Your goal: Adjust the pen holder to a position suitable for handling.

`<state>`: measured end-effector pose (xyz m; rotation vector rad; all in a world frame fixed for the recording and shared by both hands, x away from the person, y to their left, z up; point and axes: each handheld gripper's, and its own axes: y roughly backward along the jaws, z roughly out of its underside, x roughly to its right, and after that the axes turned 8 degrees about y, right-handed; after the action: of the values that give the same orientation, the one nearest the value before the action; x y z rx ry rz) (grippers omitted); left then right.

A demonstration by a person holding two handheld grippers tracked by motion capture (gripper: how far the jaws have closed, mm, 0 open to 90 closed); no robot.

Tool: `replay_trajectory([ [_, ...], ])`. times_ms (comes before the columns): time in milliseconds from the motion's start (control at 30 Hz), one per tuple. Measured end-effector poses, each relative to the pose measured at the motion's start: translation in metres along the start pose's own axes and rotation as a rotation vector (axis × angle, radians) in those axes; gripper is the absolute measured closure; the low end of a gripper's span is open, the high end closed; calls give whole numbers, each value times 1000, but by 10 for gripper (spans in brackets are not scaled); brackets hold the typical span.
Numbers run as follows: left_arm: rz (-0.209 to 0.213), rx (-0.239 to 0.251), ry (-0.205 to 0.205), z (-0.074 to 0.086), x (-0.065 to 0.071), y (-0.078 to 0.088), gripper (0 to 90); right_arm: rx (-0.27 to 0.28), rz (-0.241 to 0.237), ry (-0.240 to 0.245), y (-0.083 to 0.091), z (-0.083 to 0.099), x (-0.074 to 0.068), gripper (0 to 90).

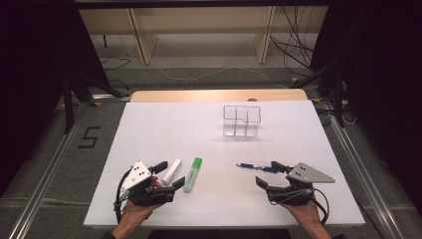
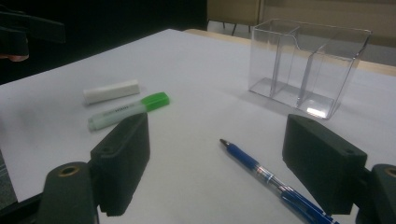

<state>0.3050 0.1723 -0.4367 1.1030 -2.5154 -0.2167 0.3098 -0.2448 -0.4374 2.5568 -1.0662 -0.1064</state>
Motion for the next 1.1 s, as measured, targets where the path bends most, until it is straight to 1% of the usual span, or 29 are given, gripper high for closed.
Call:
replay_trajectory([
  [367, 2, 1, 0, 0, 0, 0, 180, -5, 3, 2, 0, 0, 0, 245],
  [567, 3, 0, 1, 0, 1, 0, 180, 1, 5, -2, 0, -1, 1, 246],
  [633, 10, 0, 12, 0, 1, 0, 179, 12, -1, -20, 0, -2, 3, 246],
  [700, 16, 0, 24, 0, 1, -1, 178, 12, 4, -17, -1, -4, 4, 247],
  [733, 16, -1, 23, 0, 1, -1, 178, 12, 8, -18, -1, -5, 5, 247],
  [800, 15, -1, 27, 0, 1, -1, 176, 16, 12, -18, -1, -7, 7, 249],
  [833, 13, -1, 27, 0, 1, -1, 175, 9, 19, -20, -1, -9, 7, 250],
  [967, 12, -1, 34, -1, 0, -1, 173, 10, 33, -5, -3, -13, 13, 258],
  [1100, 6, 2, 33, -1, -1, 0, 171, -14, 62, -4, -6, -17, 26, 275],
])
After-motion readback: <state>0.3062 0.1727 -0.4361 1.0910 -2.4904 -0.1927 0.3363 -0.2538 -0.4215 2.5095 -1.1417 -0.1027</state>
